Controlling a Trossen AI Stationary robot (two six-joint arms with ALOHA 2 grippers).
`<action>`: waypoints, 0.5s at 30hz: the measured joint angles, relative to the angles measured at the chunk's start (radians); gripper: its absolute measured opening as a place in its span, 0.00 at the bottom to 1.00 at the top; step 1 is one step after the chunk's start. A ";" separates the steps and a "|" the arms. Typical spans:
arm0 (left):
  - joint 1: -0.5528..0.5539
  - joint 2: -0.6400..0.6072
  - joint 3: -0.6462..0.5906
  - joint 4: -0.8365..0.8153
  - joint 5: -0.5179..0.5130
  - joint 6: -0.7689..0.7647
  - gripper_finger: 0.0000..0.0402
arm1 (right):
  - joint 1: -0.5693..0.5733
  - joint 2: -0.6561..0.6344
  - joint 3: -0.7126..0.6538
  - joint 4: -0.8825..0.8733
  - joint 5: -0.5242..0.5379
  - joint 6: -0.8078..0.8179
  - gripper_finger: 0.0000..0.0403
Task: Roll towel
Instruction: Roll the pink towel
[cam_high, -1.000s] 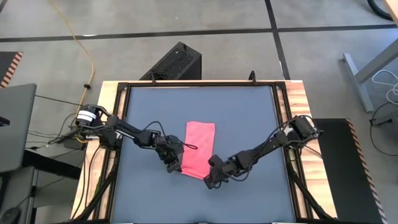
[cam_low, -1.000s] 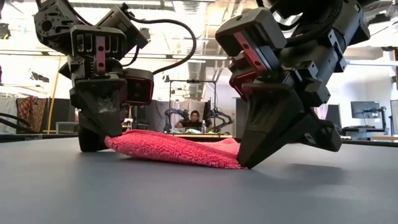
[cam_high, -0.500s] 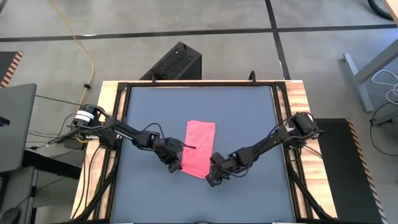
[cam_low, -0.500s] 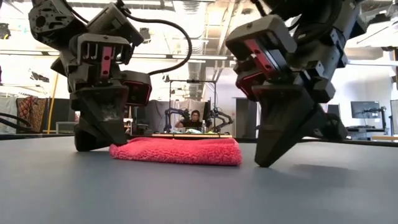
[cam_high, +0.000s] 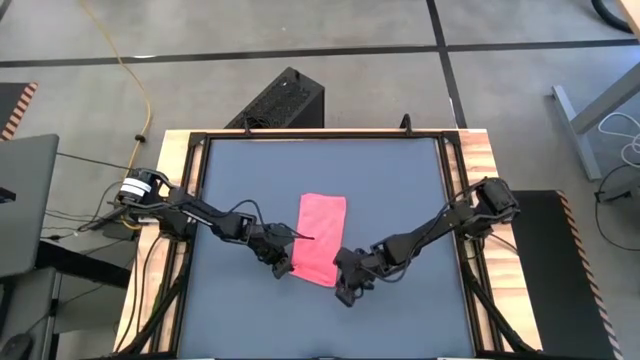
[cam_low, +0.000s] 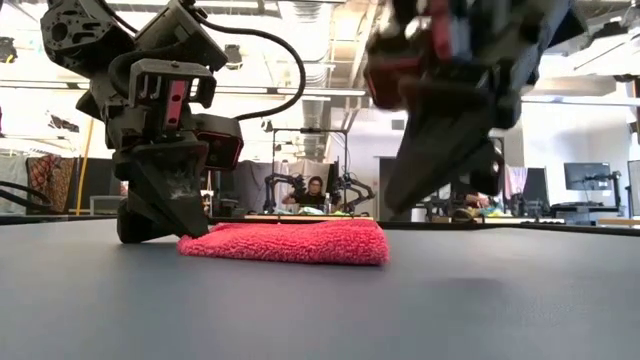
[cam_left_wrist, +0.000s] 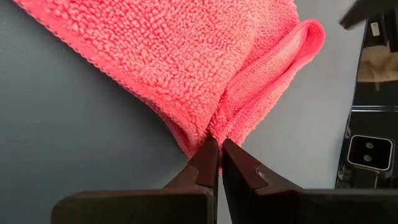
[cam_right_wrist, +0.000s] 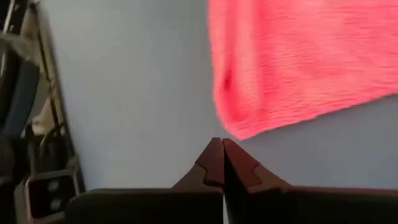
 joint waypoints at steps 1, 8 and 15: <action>0.000 0.000 0.000 0.000 0.000 0.001 0.00 | 0.002 0.000 0.000 0.006 -0.006 -0.013 0.03; 0.001 0.000 0.000 -0.001 0.004 0.012 0.00 | -0.010 0.019 0.000 0.081 -0.032 -0.057 0.03; 0.001 0.000 -0.001 -0.001 0.010 0.021 0.00 | -0.011 0.018 0.001 0.106 -0.035 -0.060 0.03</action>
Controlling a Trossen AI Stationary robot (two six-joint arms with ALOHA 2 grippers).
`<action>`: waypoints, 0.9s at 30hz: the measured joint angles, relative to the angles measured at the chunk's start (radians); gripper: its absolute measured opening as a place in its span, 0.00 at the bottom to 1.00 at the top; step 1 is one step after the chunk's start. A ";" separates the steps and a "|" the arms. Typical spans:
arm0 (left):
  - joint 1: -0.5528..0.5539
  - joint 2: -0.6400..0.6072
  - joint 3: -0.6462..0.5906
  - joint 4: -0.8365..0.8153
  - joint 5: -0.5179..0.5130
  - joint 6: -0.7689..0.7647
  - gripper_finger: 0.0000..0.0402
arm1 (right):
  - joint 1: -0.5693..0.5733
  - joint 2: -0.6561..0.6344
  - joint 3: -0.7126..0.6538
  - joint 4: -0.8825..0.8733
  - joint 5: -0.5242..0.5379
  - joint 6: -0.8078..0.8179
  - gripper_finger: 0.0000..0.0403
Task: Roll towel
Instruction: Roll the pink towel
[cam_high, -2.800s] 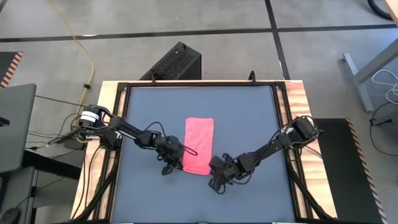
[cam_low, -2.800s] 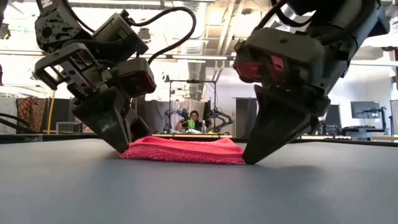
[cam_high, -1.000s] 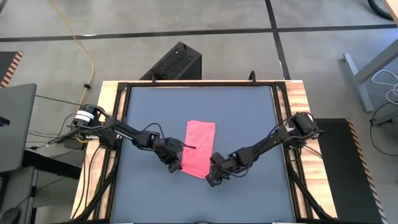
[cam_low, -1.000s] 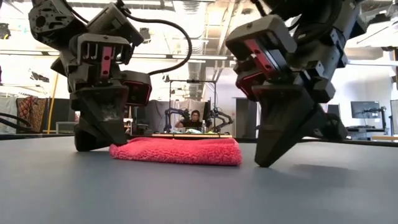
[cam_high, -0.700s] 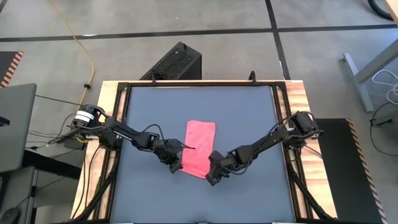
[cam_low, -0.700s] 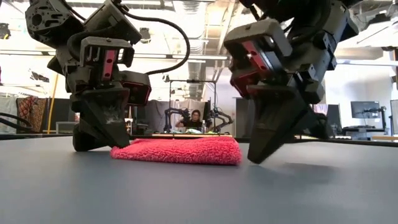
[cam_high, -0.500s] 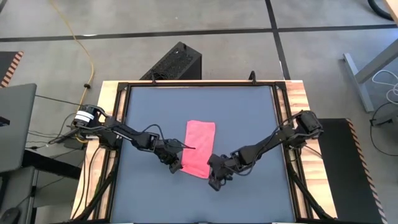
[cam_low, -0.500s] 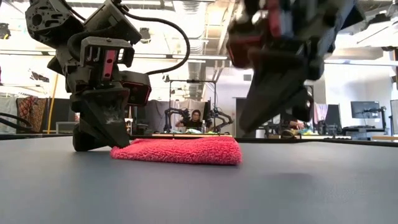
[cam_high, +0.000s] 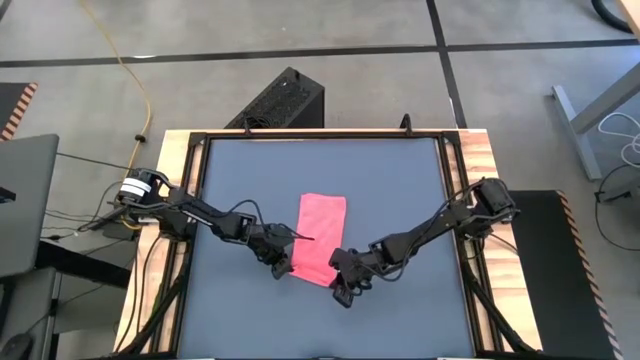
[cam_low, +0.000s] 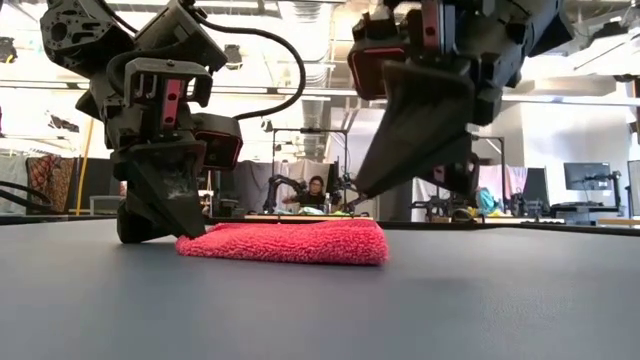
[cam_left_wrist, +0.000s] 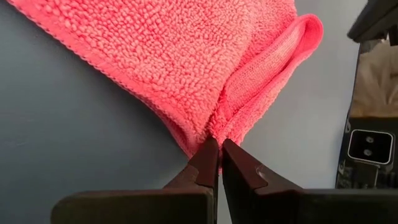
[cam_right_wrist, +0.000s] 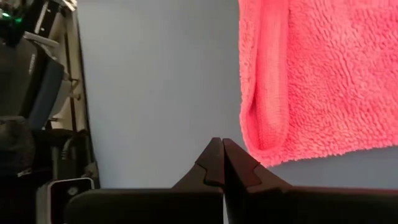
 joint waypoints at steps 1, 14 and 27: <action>0.000 0.000 0.000 0.000 0.000 0.004 0.00 | 0.000 0.006 0.000 0.006 -0.001 -0.003 0.03; 0.000 0.000 0.000 0.008 0.005 0.009 0.00 | -0.008 0.062 0.003 0.051 0.021 -0.028 0.03; 0.000 0.000 0.000 0.012 0.003 0.010 0.00 | -0.022 0.065 0.003 -0.006 0.084 -0.001 0.03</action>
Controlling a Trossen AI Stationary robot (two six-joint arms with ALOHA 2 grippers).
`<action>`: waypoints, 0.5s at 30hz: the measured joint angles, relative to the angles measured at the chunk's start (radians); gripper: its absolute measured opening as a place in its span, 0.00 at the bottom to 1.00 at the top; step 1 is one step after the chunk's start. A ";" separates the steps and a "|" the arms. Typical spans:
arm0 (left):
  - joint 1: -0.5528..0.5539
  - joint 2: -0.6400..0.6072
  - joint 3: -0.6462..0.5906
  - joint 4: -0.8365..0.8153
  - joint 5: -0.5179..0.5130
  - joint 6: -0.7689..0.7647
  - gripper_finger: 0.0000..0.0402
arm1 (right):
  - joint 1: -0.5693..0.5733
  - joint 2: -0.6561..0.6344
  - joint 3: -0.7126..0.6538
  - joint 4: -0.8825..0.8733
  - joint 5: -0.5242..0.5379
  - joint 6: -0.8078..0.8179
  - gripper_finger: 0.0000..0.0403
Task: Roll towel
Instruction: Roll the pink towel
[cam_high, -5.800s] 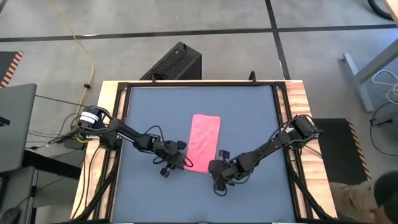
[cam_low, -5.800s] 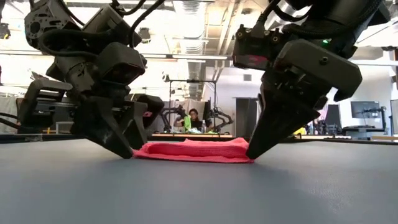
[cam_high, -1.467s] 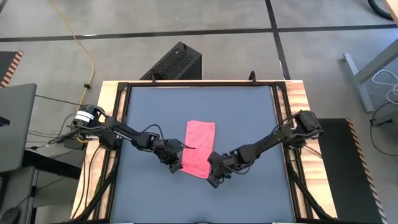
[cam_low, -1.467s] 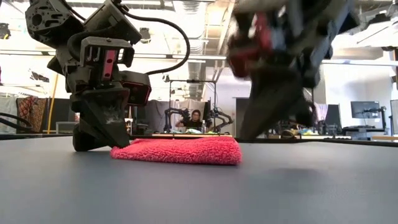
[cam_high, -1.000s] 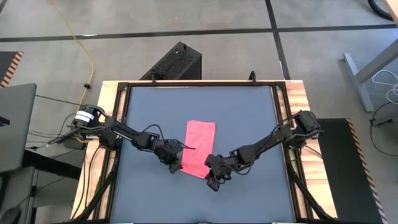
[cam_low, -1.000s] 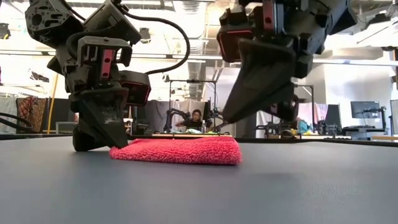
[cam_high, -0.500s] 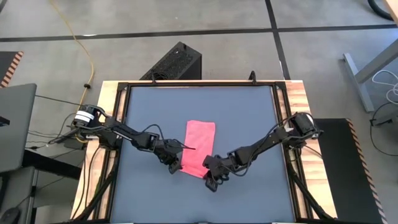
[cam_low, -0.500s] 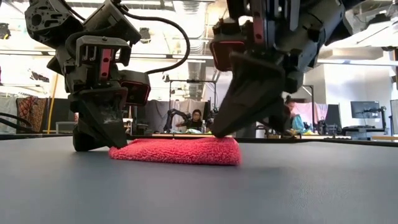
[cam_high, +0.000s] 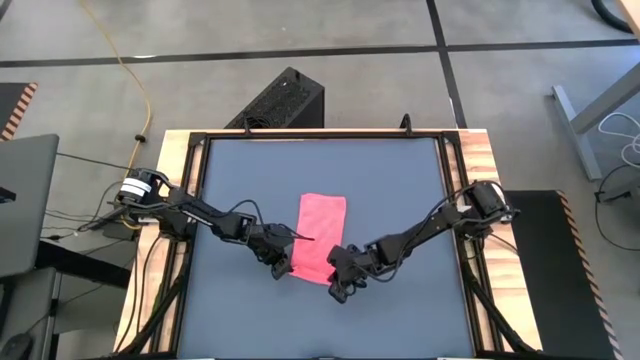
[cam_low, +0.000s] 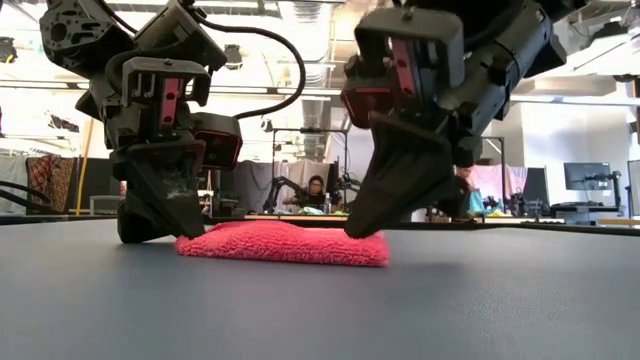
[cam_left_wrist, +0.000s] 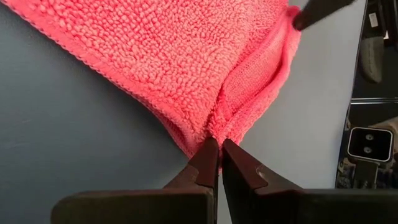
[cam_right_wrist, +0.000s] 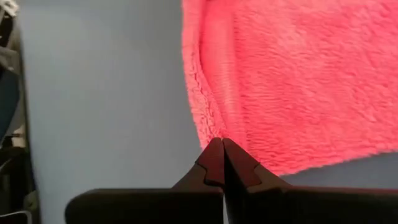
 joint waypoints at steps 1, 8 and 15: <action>0.000 0.000 0.000 0.000 0.000 0.002 0.00 | -0.001 0.000 0.000 -0.007 0.000 0.002 0.03; 0.000 -0.002 0.000 0.001 -0.002 0.052 0.02 | 0.000 0.000 0.000 -0.046 0.024 0.003 0.03; 0.002 -0.062 -0.004 -0.027 -0.042 0.207 0.14 | -0.002 -0.001 0.000 -0.084 0.057 0.002 0.03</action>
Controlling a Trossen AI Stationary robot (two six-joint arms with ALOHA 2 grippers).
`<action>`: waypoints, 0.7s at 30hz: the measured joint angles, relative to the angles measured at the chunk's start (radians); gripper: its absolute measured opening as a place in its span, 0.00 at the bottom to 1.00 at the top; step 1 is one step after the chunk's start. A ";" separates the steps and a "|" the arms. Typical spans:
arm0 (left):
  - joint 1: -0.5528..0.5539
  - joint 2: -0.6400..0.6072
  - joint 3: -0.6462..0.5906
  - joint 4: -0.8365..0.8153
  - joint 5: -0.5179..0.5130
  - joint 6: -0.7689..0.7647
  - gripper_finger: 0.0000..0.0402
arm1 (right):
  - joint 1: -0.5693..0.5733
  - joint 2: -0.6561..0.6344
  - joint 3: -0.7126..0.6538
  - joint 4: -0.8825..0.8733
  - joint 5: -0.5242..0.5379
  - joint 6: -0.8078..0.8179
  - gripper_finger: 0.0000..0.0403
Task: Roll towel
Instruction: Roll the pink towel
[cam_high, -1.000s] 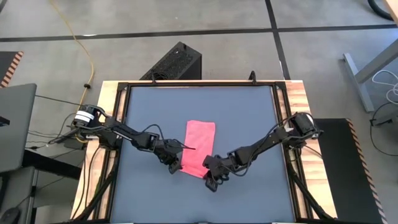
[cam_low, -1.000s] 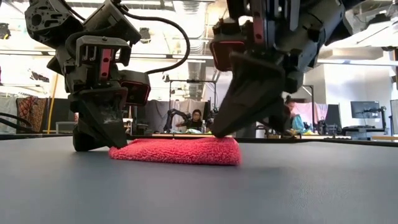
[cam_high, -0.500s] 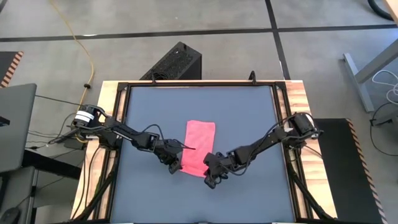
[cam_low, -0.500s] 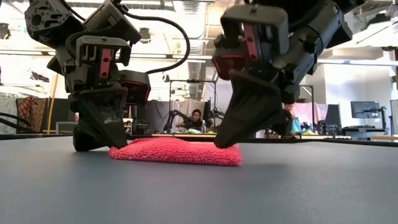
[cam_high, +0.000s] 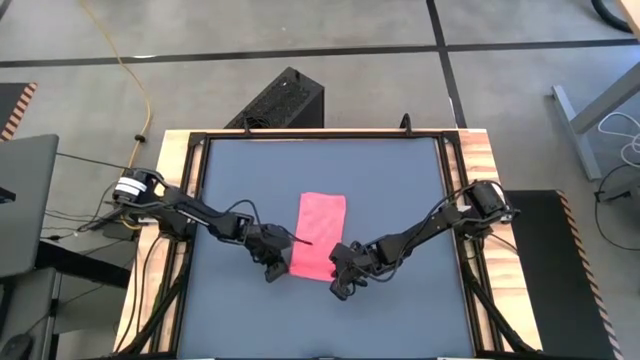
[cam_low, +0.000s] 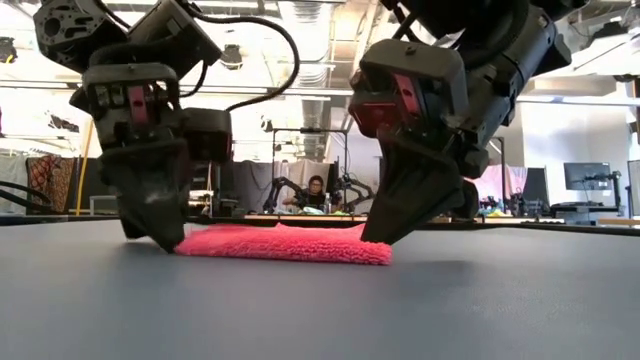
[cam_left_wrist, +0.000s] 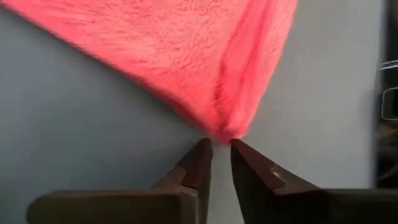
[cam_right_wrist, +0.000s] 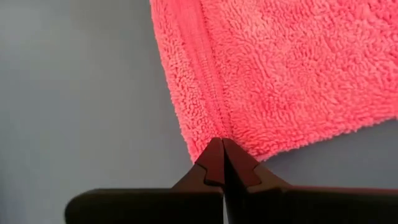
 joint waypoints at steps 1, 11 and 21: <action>0.002 -0.014 0.000 -0.012 -0.014 0.026 0.16 | -0.003 0.000 0.000 -0.002 0.001 0.000 0.03; -0.044 -0.176 0.001 0.003 -0.240 0.484 0.29 | -0.032 0.000 0.000 -0.005 0.001 -0.008 0.03; -0.039 -0.031 0.004 0.176 -0.110 0.785 0.28 | -0.064 0.000 0.000 -0.005 -0.007 0.027 0.03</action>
